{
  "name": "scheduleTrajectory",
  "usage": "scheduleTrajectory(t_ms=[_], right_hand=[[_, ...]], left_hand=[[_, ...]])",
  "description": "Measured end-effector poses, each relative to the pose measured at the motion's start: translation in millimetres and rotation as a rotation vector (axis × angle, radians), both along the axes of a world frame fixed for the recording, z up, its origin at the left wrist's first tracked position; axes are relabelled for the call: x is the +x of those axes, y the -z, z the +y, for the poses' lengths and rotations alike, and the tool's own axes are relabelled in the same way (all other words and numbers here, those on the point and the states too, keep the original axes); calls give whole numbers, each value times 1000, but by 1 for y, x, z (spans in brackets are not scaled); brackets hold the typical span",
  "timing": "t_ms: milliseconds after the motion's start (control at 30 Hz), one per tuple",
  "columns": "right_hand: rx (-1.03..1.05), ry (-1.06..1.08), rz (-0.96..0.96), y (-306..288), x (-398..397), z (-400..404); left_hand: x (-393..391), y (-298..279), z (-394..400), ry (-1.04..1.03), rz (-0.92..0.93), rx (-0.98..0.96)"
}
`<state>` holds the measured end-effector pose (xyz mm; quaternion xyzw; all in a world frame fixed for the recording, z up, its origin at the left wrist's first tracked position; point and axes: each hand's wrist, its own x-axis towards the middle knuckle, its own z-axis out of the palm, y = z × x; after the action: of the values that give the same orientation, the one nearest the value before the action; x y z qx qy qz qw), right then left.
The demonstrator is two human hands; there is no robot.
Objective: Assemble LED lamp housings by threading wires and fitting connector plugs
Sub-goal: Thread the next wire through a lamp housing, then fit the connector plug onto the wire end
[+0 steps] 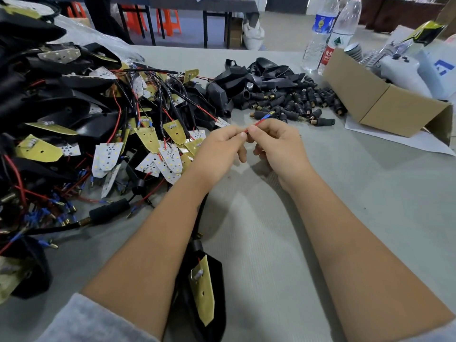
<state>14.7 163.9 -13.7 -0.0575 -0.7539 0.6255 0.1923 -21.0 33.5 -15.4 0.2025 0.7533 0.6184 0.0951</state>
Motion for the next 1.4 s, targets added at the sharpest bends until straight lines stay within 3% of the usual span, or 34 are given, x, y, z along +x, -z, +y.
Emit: scheduleTrajectory(t_ms=[167,333,533,667,733,967,1067,1233,1400], right_hand=[[38,42,-38,1,-2,0],[98,106,-50,3,-3,-1],[498,303,-84,5,-5,5],[800,387,-322,8,-4,15],[887,377,-416,10,-2,16],[975,426,-395,11,-3,17],[819,365,-321,12,-4,18],[-6,201,-35,5,-3,9],[-388,175,24,0,-4,10]], left_hand=[[-1,1,3,-133,-137,148],[-2,3,4,-171,-80,101],[-5,6,4,-196,-42,72],[-5,8,5,-197,-47,64],[-5,7,5,-194,-49,54],[-3,5,4,-164,-24,58],[-1,4,3,-154,-11,78],[0,4,3,-155,9,121],[1,3,3,-155,16,165]])
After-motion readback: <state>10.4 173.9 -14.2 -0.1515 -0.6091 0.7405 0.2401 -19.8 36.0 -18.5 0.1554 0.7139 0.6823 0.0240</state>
